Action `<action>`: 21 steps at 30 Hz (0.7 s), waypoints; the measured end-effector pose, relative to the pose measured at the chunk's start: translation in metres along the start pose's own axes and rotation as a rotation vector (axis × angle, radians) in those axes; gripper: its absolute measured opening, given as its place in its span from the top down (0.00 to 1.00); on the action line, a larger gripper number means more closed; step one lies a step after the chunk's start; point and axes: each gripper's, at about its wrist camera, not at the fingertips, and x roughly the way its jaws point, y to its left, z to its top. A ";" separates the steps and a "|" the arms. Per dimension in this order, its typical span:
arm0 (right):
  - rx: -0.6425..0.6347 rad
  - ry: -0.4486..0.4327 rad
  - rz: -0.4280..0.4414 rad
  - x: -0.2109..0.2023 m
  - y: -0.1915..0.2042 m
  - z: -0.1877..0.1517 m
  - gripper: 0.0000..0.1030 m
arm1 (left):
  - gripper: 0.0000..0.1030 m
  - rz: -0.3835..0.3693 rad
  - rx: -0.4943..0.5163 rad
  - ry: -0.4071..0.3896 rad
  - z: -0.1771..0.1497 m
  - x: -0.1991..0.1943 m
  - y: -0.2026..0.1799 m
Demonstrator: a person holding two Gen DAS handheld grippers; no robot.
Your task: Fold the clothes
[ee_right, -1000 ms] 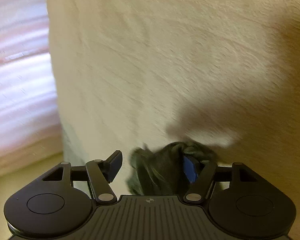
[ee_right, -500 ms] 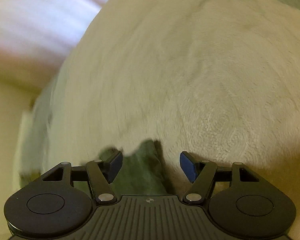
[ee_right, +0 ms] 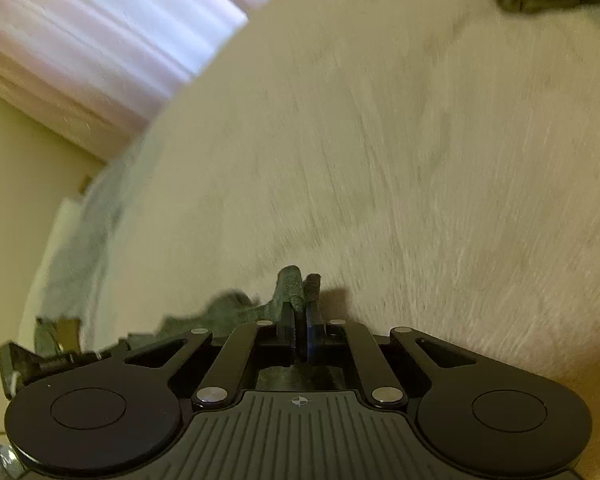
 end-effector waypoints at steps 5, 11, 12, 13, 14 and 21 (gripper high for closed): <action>-0.017 -0.065 -0.006 -0.005 0.004 0.003 0.97 | 0.97 0.002 0.026 -0.037 0.006 0.004 -0.004; -0.008 0.019 -0.120 0.020 -0.008 -0.002 0.97 | 0.90 0.075 -0.005 0.008 0.007 0.028 0.003; -0.006 0.023 -0.131 0.021 -0.008 -0.003 0.93 | 0.87 0.089 -0.017 0.015 0.006 0.031 0.006; -0.011 0.011 -0.139 0.018 -0.007 -0.004 0.85 | 0.82 0.090 -0.034 0.008 0.006 0.030 0.008; -0.018 -0.006 -0.149 0.014 -0.005 -0.005 0.60 | 0.81 0.079 -0.049 -0.008 0.005 0.025 0.009; -0.100 -0.020 -0.168 0.006 0.003 -0.005 0.43 | 0.80 0.068 0.042 0.009 0.009 0.020 -0.001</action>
